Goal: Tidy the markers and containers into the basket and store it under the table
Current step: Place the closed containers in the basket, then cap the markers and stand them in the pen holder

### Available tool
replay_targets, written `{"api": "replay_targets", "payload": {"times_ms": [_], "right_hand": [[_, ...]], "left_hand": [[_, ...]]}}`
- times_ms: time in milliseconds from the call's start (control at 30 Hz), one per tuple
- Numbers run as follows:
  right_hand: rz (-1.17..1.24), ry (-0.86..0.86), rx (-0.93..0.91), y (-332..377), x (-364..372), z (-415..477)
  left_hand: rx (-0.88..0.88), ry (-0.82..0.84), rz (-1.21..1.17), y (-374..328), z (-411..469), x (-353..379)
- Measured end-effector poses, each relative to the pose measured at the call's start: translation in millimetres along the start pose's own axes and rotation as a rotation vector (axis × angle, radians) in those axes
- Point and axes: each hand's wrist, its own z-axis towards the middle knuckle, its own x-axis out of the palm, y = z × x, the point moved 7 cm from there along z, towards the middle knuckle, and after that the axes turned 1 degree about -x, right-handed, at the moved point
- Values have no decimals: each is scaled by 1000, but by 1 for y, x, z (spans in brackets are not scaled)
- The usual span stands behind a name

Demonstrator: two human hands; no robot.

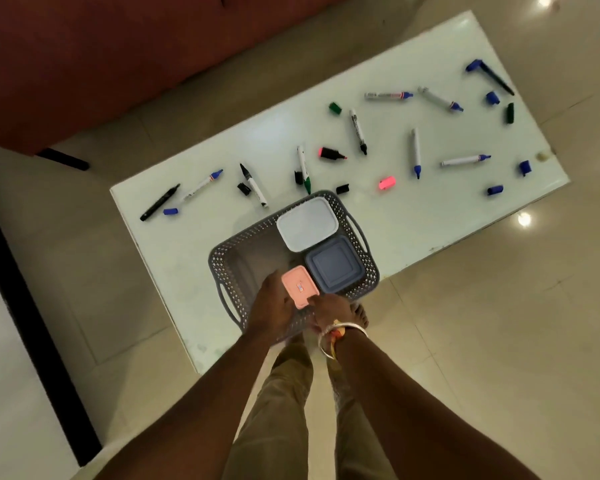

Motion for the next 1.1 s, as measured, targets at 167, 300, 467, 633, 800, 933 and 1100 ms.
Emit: {"api": "replay_targets", "payload": {"times_ms": [167, 300, 467, 633, 800, 933, 1100], "right_hand": [[-471, -189, -336, 60, -32, -68], [-624, -308, -579, 99, -66, -127], [-779, -489, -759, 143, -121, -178], [-821, -550, -875, 182, -183, -186], [-860, -541, -946, 211, -263, -170], [-931, -491, -1016, 222, -332, -161], [-1057, -441, -1083, 231, -404, -150]], "left_hand": [[127, -106, 58, -43, -45, -46], [220, -238, 57, -102, -79, -89], [344, -351, 102, -184, -98, -111], [411, -361, 181, -269, -100, -92], [379, -388, 248, -333, -88, -47], [276, -430, 177, -390, -90, -15], [236, -477, 139, -456, -101, 19]]}}
